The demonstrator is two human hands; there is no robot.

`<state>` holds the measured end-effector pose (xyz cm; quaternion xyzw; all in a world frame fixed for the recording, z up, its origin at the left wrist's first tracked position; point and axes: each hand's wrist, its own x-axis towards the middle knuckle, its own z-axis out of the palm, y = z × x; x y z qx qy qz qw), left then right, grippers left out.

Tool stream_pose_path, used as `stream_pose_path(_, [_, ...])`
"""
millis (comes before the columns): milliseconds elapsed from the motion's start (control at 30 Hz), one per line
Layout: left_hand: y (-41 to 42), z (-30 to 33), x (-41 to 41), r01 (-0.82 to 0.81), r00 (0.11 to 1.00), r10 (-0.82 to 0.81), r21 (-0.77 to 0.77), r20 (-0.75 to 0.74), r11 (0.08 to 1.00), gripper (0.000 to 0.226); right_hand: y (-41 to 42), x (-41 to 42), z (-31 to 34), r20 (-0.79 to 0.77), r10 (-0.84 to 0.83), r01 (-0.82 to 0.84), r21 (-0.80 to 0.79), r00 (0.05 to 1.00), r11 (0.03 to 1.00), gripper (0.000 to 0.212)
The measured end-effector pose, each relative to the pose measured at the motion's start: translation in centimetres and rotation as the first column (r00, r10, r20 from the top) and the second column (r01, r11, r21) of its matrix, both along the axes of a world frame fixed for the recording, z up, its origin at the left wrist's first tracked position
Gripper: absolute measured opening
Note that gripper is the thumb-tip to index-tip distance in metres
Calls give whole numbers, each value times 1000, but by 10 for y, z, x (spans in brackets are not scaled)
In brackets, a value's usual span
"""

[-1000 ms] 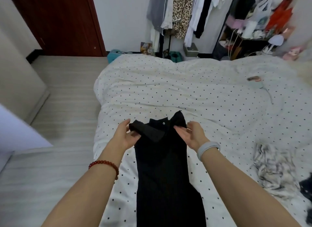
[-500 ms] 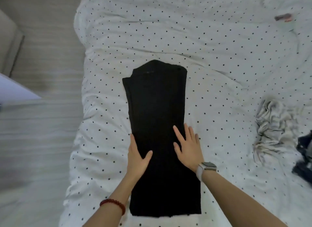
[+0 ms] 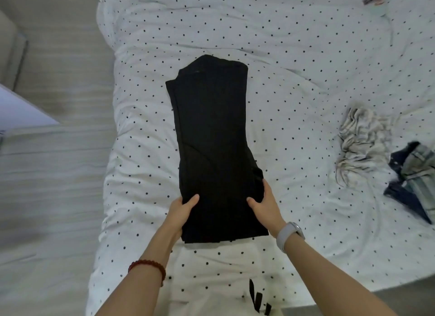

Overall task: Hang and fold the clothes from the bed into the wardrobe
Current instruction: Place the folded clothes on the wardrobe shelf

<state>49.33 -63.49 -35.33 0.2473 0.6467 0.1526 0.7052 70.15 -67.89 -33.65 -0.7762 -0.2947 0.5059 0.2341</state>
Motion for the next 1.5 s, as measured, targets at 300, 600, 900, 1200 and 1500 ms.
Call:
stream_pose_path(300, [-72, 30, -35, 122, 986, -114, 59, -122, 991, 46, -81, -24, 29, -10, 93, -91, 84, 996, 992, 77])
stream_pose_path(600, [-215, 46, -58, 18, 991, -33, -114, -131, 993, 57, -201, -28, 28, -119, 303, -314, -89, 946, 945, 73])
stream_pose_path(900, [-243, 85, -77, -37, 998, 37, 1, -46, 999, 33, -226, -27, 67, -396, 82, -100, -27, 915, 995, 50])
stream_pose_path(1200, [-132, 134, -85, -470, 784, 502, -178, 365, 864, 18, -111, -41, 120, -632, -253, 314, -16, 732, 949, 26])
stream_pose_path(1500, [15, 101, -63, -439, 806, 470, -171, 360, 882, 7, 34, -54, 115, -644, -504, 543, -159, 576, 824, 26])
